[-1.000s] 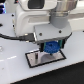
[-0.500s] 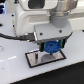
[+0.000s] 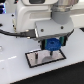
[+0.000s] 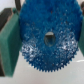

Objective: Insert the blue gear onto the right peg, followed by the red gear

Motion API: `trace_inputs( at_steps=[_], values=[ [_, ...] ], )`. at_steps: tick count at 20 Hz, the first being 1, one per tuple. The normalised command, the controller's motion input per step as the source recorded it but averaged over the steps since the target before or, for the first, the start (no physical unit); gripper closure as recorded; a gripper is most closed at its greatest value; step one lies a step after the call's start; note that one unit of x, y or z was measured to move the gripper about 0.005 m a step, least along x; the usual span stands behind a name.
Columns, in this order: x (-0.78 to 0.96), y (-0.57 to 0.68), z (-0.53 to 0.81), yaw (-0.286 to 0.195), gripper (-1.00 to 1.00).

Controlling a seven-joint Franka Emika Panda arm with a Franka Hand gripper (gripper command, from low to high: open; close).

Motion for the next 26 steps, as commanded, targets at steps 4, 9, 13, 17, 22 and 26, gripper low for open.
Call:
trace_inputs(
  at_steps=[4,9,13,17,22,26],
  values=[
    [0.27,0.04,-0.13,0.0,1.0],
    [0.25,0.03,0.1,0.0,1.0],
    [0.37,0.14,0.41,0.0,1.0],
    [0.39,0.1,0.37,0.0,1.0],
    [0.27,-0.01,0.02,0.0,1.0],
    [0.21,-0.12,-0.13,0.0,1.0]
  ],
)
